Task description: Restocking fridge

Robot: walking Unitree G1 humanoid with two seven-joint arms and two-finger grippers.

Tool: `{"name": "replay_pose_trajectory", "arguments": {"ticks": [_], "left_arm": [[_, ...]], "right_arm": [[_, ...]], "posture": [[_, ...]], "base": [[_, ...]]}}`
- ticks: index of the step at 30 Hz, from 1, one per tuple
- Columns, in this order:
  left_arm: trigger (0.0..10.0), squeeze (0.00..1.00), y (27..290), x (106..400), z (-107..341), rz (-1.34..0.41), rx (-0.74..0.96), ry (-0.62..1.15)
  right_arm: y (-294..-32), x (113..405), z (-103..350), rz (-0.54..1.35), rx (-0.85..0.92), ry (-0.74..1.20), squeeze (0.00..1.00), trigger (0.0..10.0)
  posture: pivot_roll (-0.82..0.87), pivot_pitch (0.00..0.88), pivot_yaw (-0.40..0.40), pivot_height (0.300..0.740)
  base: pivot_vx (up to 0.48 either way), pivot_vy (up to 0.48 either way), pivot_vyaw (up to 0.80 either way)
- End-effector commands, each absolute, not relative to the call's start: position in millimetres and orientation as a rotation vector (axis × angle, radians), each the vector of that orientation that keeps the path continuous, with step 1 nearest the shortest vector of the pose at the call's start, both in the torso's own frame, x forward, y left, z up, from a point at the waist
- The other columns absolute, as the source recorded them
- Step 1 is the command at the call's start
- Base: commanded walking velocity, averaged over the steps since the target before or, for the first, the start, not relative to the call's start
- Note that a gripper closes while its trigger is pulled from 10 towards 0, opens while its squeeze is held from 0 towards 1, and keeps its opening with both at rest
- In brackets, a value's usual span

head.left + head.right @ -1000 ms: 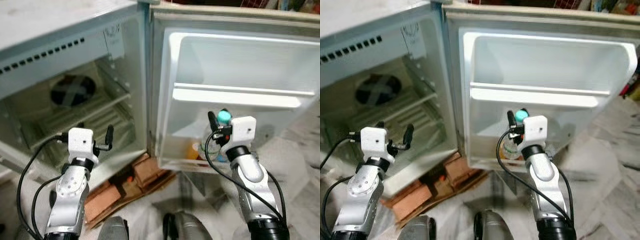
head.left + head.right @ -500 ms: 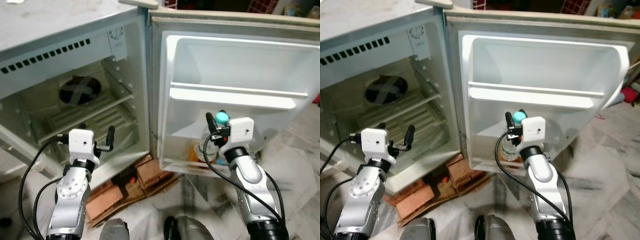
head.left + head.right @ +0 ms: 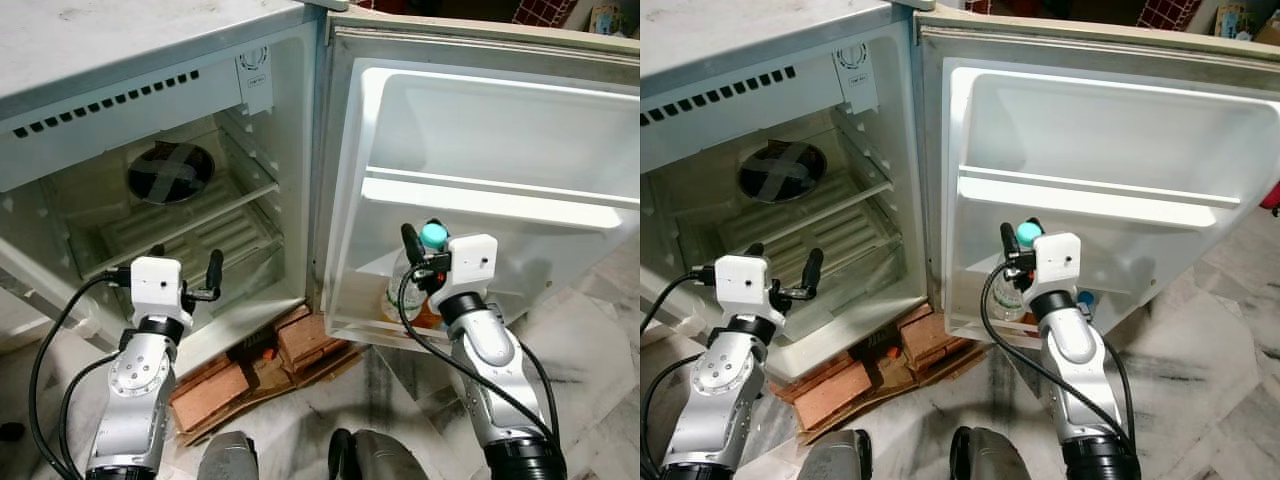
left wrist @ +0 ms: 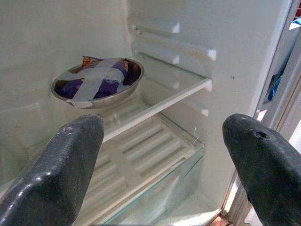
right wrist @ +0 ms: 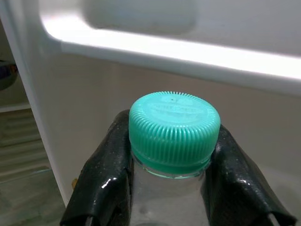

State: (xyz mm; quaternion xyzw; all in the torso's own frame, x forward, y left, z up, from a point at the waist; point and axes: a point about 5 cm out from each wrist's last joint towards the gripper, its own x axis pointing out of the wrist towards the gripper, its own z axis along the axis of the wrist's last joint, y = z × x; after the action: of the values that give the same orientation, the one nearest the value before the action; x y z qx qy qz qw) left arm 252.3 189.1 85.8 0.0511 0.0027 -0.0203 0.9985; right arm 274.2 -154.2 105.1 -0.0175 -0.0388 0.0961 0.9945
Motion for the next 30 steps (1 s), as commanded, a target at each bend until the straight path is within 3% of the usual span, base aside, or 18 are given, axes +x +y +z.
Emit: {"name": "replay_pose_trajectory", "arguments": {"ticks": [1,9,30], "left_arm": [[10.0,0.0,188.8,251.2,84.6,-0.044,0.11,0.012],[10.0,0.0,189.2,251.1,84.1,-0.04,0.121,0.02],[10.0,0.0,182.8,252.7,89.4,-0.093,0.105,0.0]], "right_arm": [[-154.1,273.7,107.9,0.194,-0.03,-0.095,0.0,10.0],[-152.9,273.8,107.0,0.194,-0.034,-0.093,0.0,10.0],[-153.7,278.4,113.3,0.205,-0.053,-0.109,0.0,10.0]], "posture": [[0.05,0.119,-0.04,0.707],[0.05,0.125,-0.037,0.657],[0.04,0.144,-0.043,0.657]], "base": [[0.0,0.0,0.0],[0.0,0.0,0.0],[0.034,0.0,0.0]]}}
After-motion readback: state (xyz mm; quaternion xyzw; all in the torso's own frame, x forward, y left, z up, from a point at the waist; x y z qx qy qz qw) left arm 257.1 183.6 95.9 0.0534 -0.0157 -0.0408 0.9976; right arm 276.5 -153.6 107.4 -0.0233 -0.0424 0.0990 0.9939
